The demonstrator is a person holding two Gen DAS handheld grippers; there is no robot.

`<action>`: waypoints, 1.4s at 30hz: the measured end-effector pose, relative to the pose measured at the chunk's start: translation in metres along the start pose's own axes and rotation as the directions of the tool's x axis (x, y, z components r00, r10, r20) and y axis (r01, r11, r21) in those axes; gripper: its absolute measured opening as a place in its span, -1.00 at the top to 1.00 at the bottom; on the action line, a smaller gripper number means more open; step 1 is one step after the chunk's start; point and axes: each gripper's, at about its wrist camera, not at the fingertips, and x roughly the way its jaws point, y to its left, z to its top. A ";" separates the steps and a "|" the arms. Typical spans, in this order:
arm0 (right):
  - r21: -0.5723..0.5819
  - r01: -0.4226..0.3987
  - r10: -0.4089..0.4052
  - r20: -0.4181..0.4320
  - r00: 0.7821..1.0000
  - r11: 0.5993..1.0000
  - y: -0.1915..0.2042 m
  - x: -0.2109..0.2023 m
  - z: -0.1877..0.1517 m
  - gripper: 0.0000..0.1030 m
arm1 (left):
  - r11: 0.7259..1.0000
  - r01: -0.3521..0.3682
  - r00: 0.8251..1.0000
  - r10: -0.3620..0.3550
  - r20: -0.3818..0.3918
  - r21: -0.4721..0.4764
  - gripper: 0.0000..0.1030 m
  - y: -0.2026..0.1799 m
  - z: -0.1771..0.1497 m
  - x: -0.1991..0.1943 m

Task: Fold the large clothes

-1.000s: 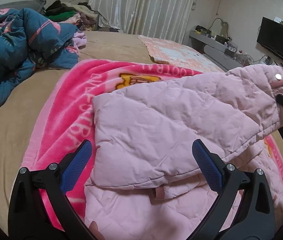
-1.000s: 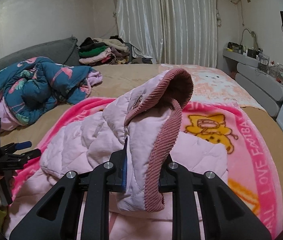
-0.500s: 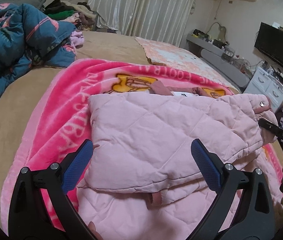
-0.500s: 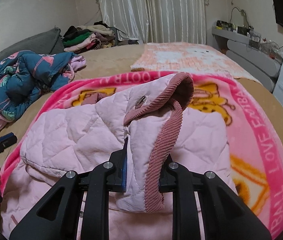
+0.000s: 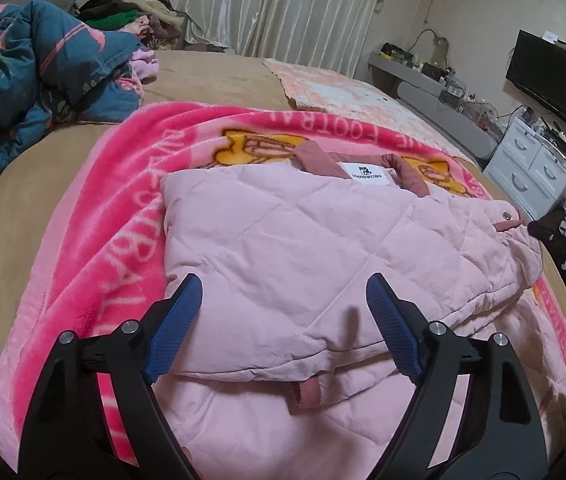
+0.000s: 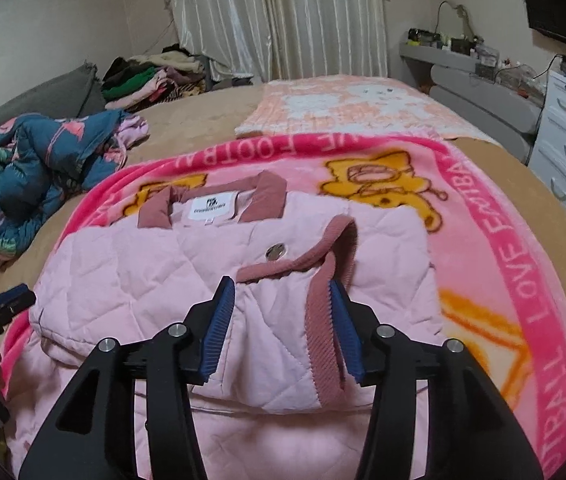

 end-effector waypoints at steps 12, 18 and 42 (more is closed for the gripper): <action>-0.145 -0.103 0.102 -0.014 0.995 0.984 0.063 0.001 0.013 -0.39 | 0.998 -0.069 0.987 0.067 -0.146 -0.008 -0.59 0.007 -0.015 0.025; -0.184 -0.117 0.097 -0.115 0.989 0.976 0.091 0.041 0.015 -0.53 | 0.996 -0.083 0.985 0.084 -0.151 0.015 -0.60 0.004 -0.019 0.028; -0.138 -0.006 -0.020 -0.189 0.982 0.990 0.093 0.085 -0.029 -0.72 | 0.998 -0.062 0.985 0.062 -0.160 0.008 -0.68 0.001 -0.013 0.023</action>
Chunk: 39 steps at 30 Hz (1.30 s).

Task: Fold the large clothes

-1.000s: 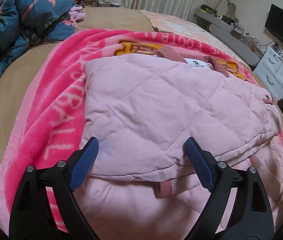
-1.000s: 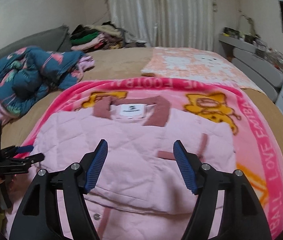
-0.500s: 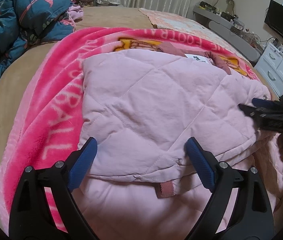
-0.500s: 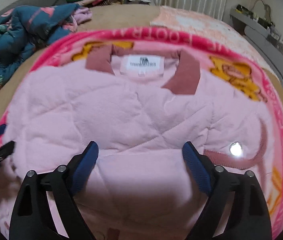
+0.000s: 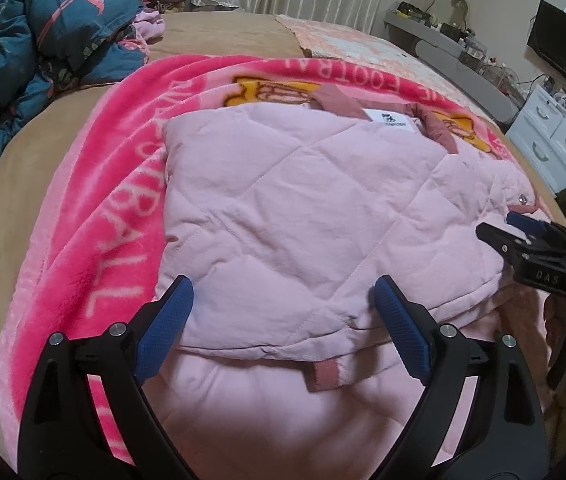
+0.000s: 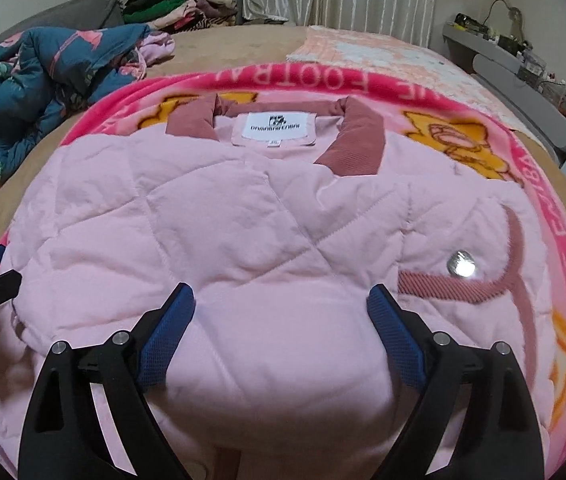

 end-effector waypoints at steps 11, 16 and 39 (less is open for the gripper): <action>0.108 -0.050 0.043 0.072 0.996 0.993 -0.018 -0.049 -0.016 -0.74 | 0.999 0.049 0.998 -0.049 0.051 -0.006 -0.82 -0.017 0.005 -0.028; 0.138 -0.062 0.049 0.095 0.994 0.988 -0.023 -0.066 -0.019 -0.92 | 0.998 0.058 0.996 -0.058 0.063 -0.003 -0.82 -0.020 0.008 -0.038; 0.127 -0.094 0.066 0.210 0.976 0.987 -0.020 -0.145 -0.020 -0.92 | 0.994 0.083 0.983 -0.093 0.156 0.069 -0.82 -0.049 0.012 -0.098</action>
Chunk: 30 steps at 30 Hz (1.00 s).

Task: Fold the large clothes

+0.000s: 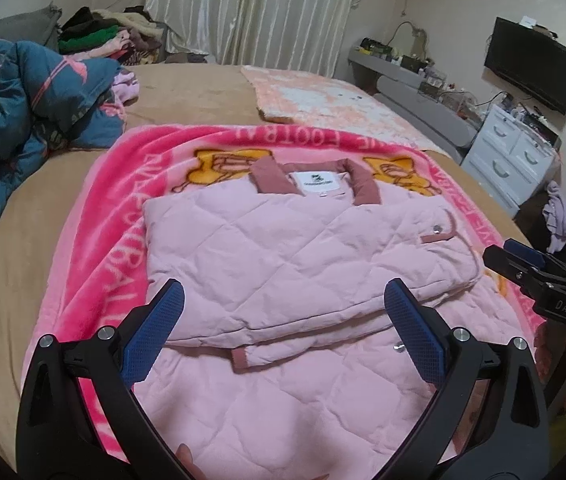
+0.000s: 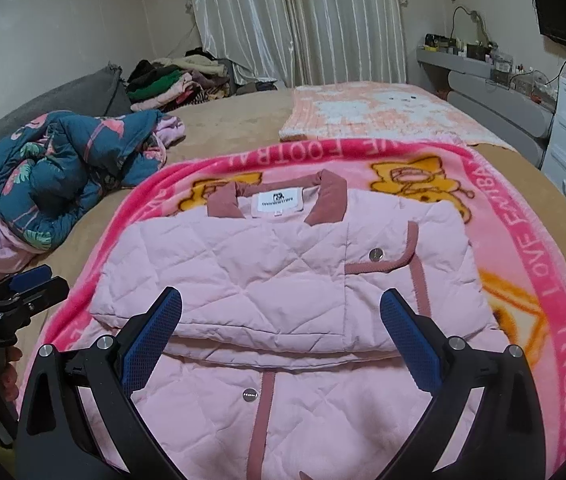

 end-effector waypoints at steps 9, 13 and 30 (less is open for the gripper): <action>0.007 -0.009 0.009 0.043 0.999 1.000 0.003 -0.041 -0.009 -0.92 | 0.997 0.037 0.998 -0.040 0.049 0.061 -0.82 -0.024 0.001 -0.032; 0.010 -0.004 0.003 0.054 0.999 1.000 0.001 -0.058 -0.015 -0.92 | 0.995 0.055 0.995 -0.061 0.078 0.088 -0.82 -0.034 0.000 -0.047; -0.001 0.002 -0.002 0.123 0.992 1.000 -0.007 -0.128 -0.039 -0.92 | 0.985 0.089 0.983 -0.111 0.147 0.148 -0.82 -0.068 -0.012 -0.094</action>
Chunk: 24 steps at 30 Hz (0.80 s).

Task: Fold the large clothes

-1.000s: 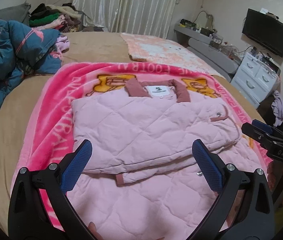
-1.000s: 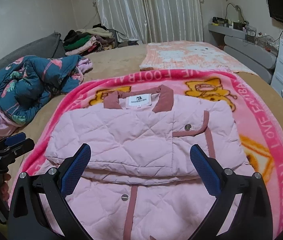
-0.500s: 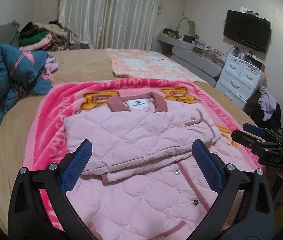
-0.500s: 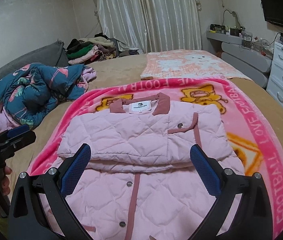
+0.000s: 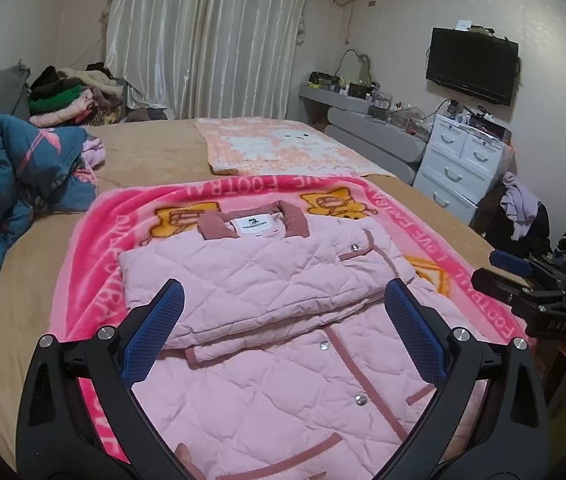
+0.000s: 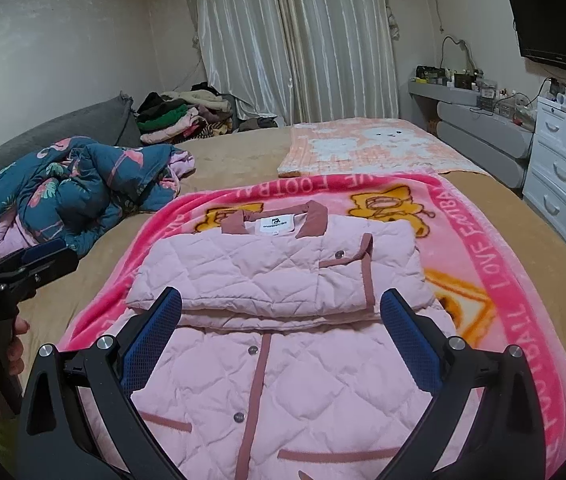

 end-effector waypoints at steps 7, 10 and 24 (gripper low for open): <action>-0.013 -0.002 0.002 0.007 1.000 1.000 -0.002 -0.022 -0.016 -0.92 | 0.999 0.025 1.000 -0.025 0.015 0.028 -0.82 -0.021 -0.011 -0.011; -0.010 -0.001 0.001 0.018 1.000 1.000 -0.003 -0.030 -0.019 -0.92 | 0.999 0.035 0.999 -0.035 0.008 0.011 -0.82 -0.027 -0.019 -0.014; 0.006 -0.022 0.022 0.026 0.999 1.000 -0.017 -0.060 -0.044 -0.92 | 1.000 0.003 1.000 -0.003 0.017 -0.002 -0.82 -0.053 -0.060 -0.034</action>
